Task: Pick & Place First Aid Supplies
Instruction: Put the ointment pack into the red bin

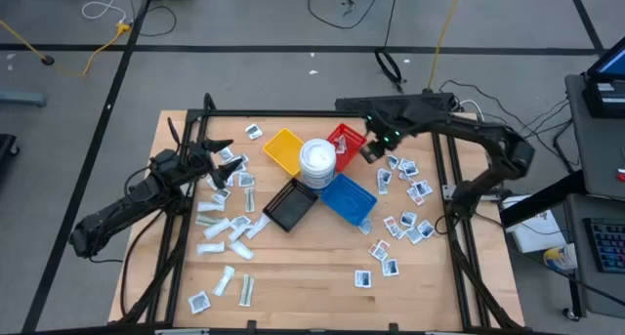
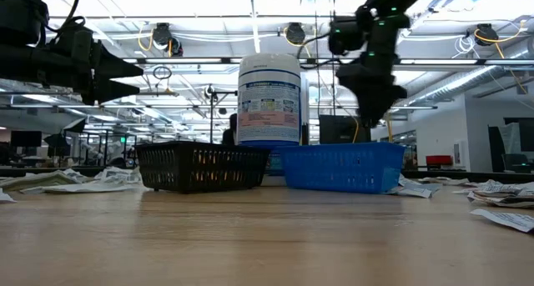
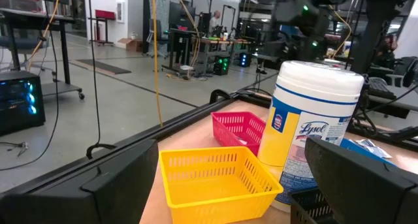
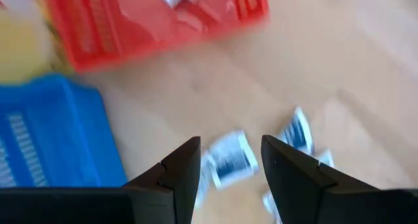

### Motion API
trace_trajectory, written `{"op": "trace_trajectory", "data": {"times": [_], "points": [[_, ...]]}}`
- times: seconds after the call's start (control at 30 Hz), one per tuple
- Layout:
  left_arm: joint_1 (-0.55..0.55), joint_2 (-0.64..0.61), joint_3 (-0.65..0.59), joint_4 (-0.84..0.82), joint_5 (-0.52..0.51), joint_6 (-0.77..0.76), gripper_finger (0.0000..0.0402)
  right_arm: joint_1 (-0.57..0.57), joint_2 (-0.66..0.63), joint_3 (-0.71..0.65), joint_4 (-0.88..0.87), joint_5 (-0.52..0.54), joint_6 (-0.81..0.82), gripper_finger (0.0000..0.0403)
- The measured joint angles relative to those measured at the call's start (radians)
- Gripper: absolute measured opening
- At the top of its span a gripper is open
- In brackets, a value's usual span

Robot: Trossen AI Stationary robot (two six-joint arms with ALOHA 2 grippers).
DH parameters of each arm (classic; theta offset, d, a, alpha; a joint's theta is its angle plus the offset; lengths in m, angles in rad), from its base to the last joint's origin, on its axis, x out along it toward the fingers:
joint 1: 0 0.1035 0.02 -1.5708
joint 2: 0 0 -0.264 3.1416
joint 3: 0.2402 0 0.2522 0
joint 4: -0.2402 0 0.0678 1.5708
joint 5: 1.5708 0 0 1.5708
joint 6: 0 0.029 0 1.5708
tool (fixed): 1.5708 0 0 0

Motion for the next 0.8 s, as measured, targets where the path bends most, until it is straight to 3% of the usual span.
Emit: {"op": "trace_trajectory", "data": {"times": [0.43,0.8], "points": [[0.000,0.000,0.000,0.000,0.000,0.000,0.0392,0.012,-0.256,-0.318,-0.093,0.000,0.091,0.0155],[0.000,0.000,0.000,0.000,0.000,0.000,0.0392,0.012,-0.278,-0.428,-0.068,0.001,0.098,0.0155]]}}
